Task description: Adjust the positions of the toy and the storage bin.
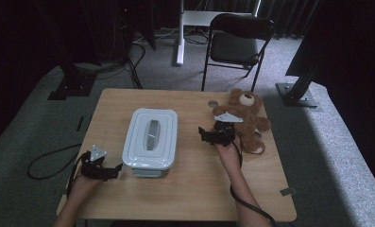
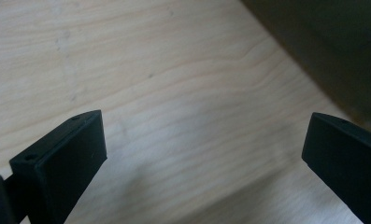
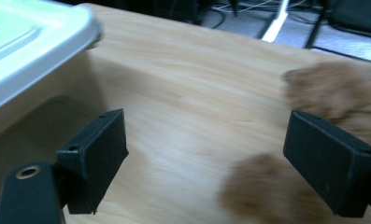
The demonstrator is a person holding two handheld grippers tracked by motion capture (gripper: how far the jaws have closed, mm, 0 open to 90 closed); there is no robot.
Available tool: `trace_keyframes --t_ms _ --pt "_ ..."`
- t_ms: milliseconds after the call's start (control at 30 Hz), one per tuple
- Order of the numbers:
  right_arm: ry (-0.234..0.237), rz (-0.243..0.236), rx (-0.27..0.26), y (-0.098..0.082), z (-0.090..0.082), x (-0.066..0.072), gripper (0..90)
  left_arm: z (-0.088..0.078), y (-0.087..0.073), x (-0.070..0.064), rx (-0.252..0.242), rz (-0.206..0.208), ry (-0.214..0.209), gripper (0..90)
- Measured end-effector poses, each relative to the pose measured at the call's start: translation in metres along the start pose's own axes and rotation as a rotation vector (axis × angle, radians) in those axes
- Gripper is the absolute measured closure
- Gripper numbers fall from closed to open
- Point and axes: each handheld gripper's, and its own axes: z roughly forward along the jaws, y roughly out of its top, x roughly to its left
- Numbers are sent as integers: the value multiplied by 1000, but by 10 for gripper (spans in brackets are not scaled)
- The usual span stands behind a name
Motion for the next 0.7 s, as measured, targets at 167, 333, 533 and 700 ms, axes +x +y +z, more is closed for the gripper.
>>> trace_keyframes --t_ms 167,333,533,700 --pt "52 -15 2 -12 15 26 130 6 7 -1 -12 9 -19 6" --pt "85 -46 45 -25 32 45 130 11 13 -1 -21 15 -14 6" --pt "96 -52 82 -30 47 53 130 18 20 8 -37 14 -21 6" --pt "98 -45 100 -30 58 54 130 22 27 11 -42 5 -18 6"
